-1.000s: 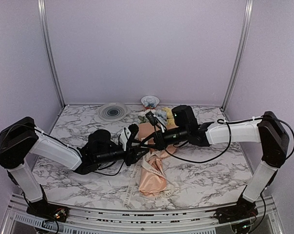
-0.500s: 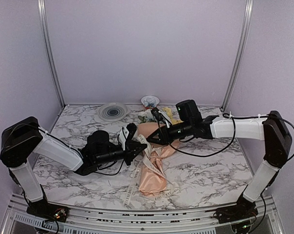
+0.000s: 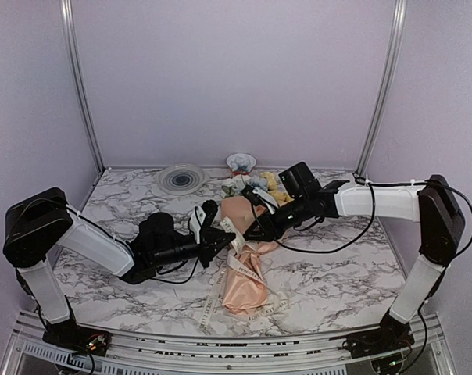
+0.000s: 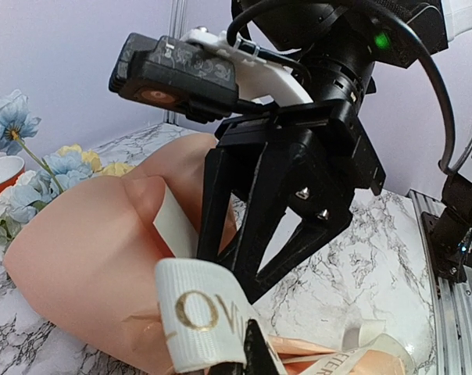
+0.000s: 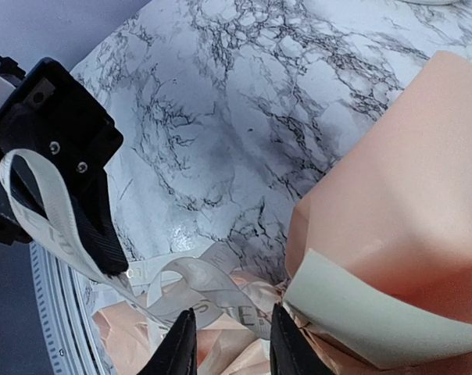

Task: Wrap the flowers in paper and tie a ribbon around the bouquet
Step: Cross the half-tied ribbon over the folded bouquet.

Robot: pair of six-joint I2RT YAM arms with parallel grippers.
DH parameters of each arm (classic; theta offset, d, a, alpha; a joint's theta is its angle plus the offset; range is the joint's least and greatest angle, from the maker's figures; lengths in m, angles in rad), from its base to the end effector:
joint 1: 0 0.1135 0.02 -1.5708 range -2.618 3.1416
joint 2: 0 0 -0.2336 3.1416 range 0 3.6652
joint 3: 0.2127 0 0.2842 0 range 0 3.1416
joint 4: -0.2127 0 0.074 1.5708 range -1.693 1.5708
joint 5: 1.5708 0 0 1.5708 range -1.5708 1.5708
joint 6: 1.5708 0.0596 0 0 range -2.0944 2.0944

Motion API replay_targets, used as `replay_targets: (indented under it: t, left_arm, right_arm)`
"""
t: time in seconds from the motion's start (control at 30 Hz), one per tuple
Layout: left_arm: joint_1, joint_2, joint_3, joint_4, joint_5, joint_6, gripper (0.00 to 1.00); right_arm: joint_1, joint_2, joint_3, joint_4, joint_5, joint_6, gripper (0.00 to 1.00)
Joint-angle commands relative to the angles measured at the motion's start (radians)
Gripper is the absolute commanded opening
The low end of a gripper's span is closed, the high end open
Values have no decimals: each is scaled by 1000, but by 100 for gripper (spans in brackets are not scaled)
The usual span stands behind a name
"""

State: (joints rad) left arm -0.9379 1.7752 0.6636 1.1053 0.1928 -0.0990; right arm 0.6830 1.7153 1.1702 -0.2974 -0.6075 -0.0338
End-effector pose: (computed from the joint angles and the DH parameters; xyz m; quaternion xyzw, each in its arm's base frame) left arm 0.2137 -0.3106 0.1190 0.3495 0.6172 -0.4070 0.5756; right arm 0.2920 0.2814 0.1602 -0.4125 0.7976 0.3733 0.2330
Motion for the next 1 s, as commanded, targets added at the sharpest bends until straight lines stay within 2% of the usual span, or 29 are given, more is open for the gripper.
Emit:
replay_targets:
  t: [0.0,0.2,0.33,0.4,0.53,0.7,0.97]
  left_arm:
    - [2,7,-17,45,-12,-7,0]
    - [2,-2,-30,44,-30,0,0]
    - [4,1,-35,44,-41,-4,0]
    - [5,1,-36,44,-42,-4,0]
    - [9,-4,-43,45,-55,-9,0]
    - [20,-6,-55,44,-68,-24,0]
    - [39,26,-71,45,-112,-77,0]
  right_arm:
    - [10,24,34,-23,67,-52,31]
    - [22,41,25,-39,86,-85,28]
    - [27,62,32,-46,130,-88,34]
    - [33,75,32,-43,139,-90,34]
    - [35,88,36,-49,150,-90,23]
    - [35,57,11,-30,128,-82,1]
    - [33,-3,-39,19,4,-72,0]
